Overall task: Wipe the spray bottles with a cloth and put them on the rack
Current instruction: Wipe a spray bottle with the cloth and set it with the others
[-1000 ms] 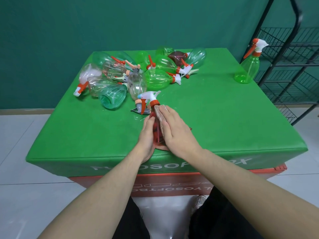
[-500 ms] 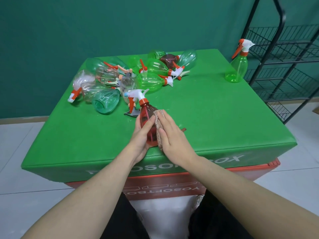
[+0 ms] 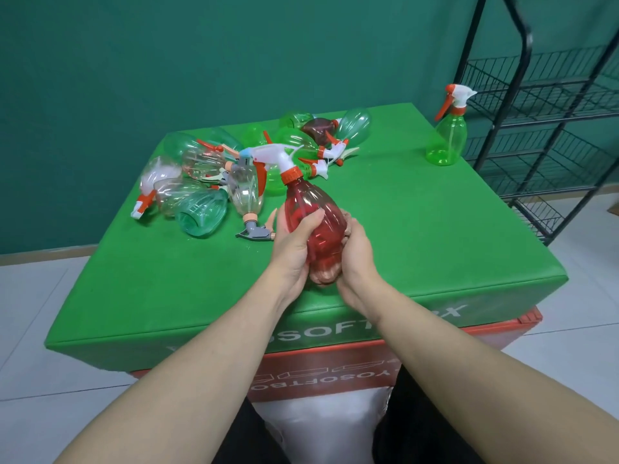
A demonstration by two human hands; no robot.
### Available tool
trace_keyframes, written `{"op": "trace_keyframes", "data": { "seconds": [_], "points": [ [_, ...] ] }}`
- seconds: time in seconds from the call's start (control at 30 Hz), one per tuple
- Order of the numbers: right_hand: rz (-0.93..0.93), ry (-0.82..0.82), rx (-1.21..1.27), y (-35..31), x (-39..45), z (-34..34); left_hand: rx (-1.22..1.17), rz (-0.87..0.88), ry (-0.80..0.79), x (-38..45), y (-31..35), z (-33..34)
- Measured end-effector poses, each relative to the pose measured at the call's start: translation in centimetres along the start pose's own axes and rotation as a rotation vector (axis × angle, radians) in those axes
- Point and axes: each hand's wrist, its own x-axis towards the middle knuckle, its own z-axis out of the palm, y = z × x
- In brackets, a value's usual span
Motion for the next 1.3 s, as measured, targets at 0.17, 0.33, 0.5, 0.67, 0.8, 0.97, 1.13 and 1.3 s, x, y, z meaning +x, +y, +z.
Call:
{"op": "trace_keyframes", "data": {
  "seconds": [0.17, 0.33, 0.5, 0.67, 0.8, 0.97, 1.13, 1.3],
  "points": [
    [0.156, -0.087, 0.159, -1.2, -0.4, -1.0, 0.251, 0.061, -0.023, 0.1, -0.3, 0.6],
    [0.188, -0.029, 0.128, -2.1, -0.2, -1.9, 0.392, 0.1, -0.056, 0.5, -0.4, 1.2],
    [0.151, 0.061, 0.076, -3.4, 0.2, -2.9, 0.509, 0.153, -0.111, 1.2, -0.5, 2.5],
    [0.125, 0.056, -0.094, -4.4, 0.9, -5.0, 0.598, 0.148, -0.137, 2.2, -0.5, 3.3],
    [0.087, 0.039, -0.205, -5.5, 1.0, -7.2, 0.658, 0.166, -0.119, 2.8, -1.0, 4.7],
    [0.084, 0.051, -0.135, -8.3, 2.0, -11.1, 0.664, 0.144, -0.052, 4.5, -1.8, 7.4],
    [0.035, 0.086, -0.16, -11.7, 3.8, -16.1, 0.717, 0.109, -0.087, 6.7, -3.8, 10.9],
    [-0.028, 0.194, -0.129, -15.1, 6.0, -20.9, 0.781, 0.11, -0.157, 10.4, -6.5, 15.5]
  ]
}}
